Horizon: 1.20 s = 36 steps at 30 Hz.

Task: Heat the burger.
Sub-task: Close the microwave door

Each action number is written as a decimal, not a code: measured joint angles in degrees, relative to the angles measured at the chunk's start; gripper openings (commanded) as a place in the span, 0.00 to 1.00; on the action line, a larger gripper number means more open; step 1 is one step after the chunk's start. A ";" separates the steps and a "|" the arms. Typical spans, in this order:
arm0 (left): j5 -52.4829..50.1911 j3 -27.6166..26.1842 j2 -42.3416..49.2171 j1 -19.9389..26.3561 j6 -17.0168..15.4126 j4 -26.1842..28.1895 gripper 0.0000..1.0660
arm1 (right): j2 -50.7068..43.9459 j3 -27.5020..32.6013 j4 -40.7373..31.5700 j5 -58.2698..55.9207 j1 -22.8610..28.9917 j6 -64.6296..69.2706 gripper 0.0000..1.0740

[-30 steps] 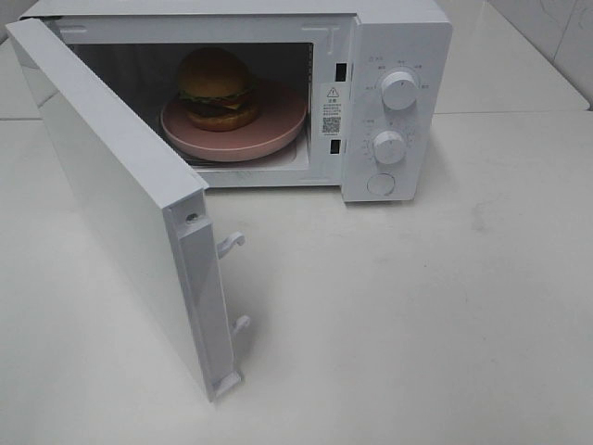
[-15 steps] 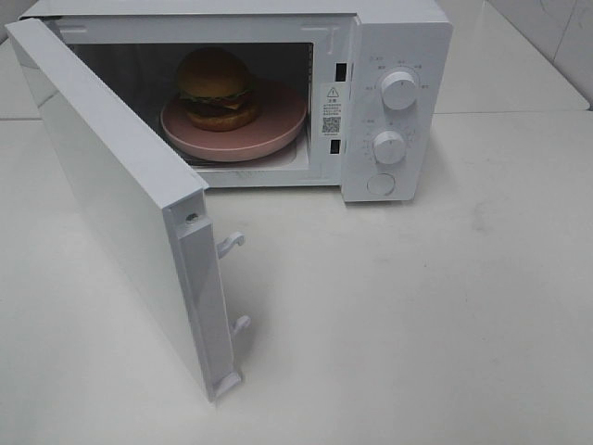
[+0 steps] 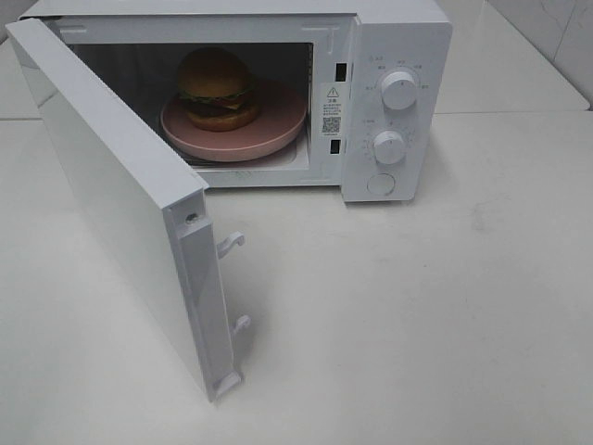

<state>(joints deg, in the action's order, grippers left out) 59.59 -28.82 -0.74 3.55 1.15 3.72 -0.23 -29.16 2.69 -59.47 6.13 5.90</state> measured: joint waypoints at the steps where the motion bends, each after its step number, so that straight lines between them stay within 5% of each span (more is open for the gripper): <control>1: 0.00 0.00 0.00 0.00 0.00 0.00 0.92 | 0.00 0.00 0.00 0.00 0.00 0.00 0.70; 31: -1.43 -0.97 0.00 0.00 0.00 0.00 0.91 | 0.00 0.00 0.00 0.00 0.00 0.00 0.70; 36: -4.64 -1.26 0.00 0.00 0.00 0.00 0.78 | 0.00 0.00 0.00 0.00 0.00 0.00 0.70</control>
<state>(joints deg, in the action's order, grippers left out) 54.95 -30.08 -0.74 3.55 1.15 3.72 -0.23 -29.16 2.69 -59.47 6.13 5.90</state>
